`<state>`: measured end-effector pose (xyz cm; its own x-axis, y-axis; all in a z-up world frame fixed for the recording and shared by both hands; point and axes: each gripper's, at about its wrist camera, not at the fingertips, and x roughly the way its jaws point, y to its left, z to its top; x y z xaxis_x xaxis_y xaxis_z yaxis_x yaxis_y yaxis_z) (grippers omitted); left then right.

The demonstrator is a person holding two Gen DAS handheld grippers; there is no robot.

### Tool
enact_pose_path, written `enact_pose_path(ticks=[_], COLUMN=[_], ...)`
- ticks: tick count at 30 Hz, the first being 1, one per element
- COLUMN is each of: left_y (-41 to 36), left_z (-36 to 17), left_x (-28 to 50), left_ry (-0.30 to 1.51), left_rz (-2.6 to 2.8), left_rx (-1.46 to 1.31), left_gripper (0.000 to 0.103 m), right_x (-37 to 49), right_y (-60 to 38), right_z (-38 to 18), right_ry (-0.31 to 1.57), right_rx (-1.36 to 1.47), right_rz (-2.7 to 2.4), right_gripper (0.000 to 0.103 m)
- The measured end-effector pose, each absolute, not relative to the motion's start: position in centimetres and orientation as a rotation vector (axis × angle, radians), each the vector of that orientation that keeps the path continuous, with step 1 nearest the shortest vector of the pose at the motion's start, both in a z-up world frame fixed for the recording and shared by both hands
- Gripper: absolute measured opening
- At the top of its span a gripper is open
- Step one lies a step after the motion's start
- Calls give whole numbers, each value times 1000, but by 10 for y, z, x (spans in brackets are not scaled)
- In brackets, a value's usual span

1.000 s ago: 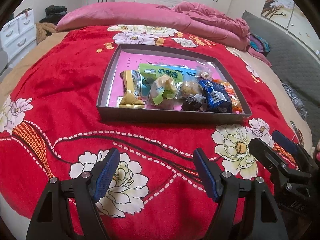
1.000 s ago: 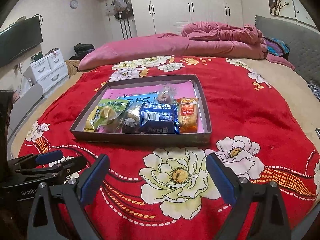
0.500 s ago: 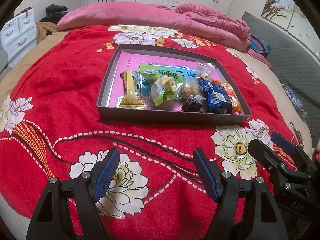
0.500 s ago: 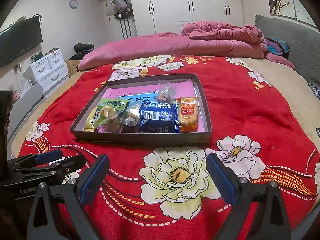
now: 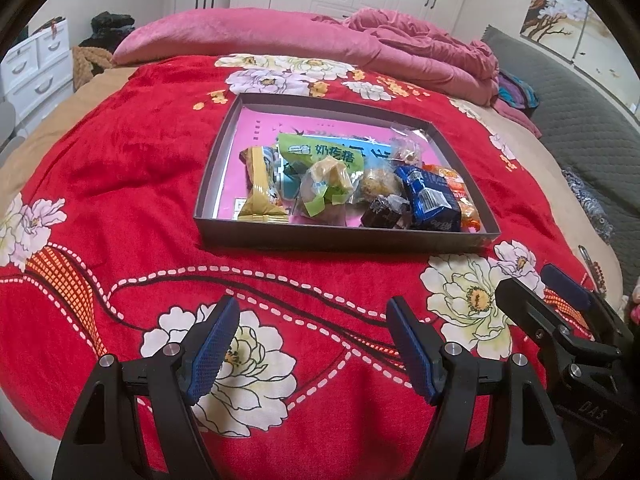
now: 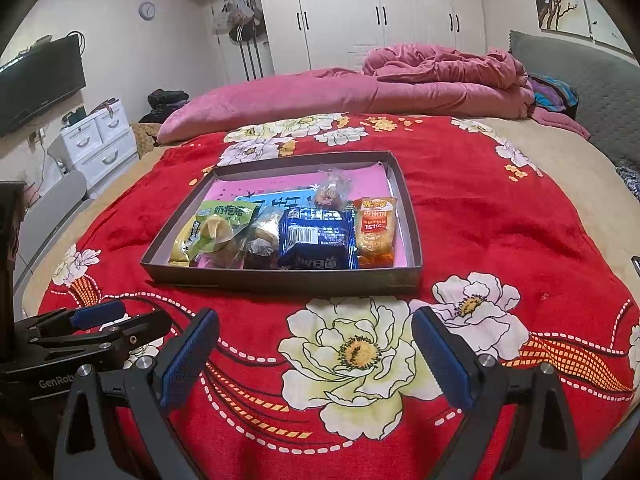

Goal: Organize snacks

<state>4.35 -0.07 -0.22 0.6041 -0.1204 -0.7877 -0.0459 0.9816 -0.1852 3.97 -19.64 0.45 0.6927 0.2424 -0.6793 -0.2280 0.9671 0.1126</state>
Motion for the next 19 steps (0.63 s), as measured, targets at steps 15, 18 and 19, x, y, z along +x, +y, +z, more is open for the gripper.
enact_pose_path(ticks=[15,18,19], left_y=[4,10,12], left_z=[5,7,9], left_x=[44,45,46], left_ry=[896,877,871], left_rz=[-7,1,4], left_rx=[-212,-233,-235], left_gripper=[77,77,77], right_x=[47,51,54], right_y=[-204,-208,-210], right_z=[6,7,8], right_ry=[758,749,744], right_rx=[45,54,58], right_rz=[245,232,224], right_gripper=[98,98,98])
